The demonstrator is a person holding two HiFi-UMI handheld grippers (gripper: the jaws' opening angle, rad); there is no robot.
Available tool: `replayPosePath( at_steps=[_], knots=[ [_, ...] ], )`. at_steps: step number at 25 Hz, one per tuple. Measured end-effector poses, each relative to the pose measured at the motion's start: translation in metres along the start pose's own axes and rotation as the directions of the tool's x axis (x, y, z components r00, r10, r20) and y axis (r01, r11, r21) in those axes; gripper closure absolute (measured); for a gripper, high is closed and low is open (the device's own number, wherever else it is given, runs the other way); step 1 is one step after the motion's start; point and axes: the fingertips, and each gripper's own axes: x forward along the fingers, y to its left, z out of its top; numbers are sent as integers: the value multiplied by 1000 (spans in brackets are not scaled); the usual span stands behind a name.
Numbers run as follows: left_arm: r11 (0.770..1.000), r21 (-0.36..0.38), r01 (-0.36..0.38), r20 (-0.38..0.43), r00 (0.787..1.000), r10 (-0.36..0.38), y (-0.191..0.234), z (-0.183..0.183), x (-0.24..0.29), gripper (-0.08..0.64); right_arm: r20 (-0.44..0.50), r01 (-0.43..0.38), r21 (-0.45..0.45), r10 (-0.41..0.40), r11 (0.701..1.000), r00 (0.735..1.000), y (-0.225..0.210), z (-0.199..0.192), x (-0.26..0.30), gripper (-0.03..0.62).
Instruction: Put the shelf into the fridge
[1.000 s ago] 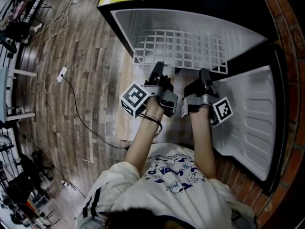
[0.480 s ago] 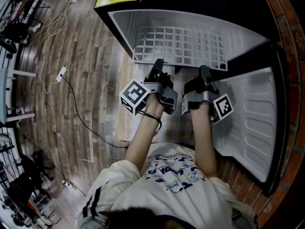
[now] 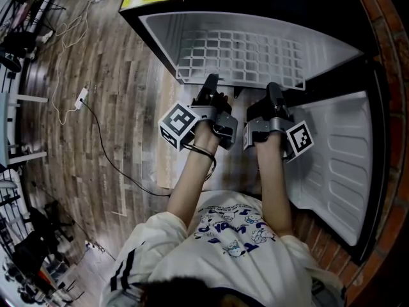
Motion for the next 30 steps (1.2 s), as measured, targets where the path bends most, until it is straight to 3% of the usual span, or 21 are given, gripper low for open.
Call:
replayPosePath(
  at_steps=[30],
  knots=[
    [1000, 4, 17, -2, 1000, -17, 0, 0, 2, 523, 6, -24, -5, 24, 1000, 1000, -1, 1, 0, 541]
  ],
)
